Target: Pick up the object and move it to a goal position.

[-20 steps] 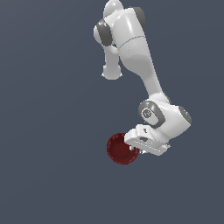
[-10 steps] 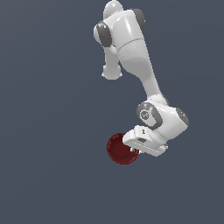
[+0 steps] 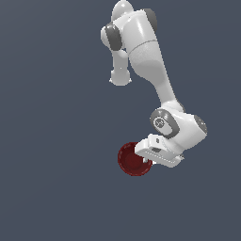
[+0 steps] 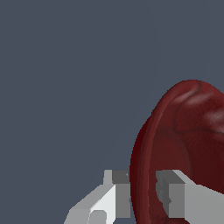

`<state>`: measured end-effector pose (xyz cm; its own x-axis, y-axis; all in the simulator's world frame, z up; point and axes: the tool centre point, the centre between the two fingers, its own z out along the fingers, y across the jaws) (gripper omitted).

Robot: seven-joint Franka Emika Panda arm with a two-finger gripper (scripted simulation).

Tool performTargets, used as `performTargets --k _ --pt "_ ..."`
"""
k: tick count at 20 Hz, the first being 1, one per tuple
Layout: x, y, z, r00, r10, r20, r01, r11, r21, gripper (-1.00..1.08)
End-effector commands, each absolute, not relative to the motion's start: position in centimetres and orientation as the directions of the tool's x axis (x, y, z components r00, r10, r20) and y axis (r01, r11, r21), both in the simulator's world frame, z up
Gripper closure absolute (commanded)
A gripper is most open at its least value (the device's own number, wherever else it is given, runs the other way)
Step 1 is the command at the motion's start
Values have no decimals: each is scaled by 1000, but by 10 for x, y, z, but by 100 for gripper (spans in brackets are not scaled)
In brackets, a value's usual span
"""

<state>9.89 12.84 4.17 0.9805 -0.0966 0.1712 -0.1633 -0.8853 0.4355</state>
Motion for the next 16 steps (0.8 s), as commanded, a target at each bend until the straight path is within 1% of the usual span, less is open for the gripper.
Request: performTargets --k 1,16 --pt "99 142 50 980 -95 174 -163 -886 434 108" --pt "97 248 106 980 -94 175 -163 -885 437 108"
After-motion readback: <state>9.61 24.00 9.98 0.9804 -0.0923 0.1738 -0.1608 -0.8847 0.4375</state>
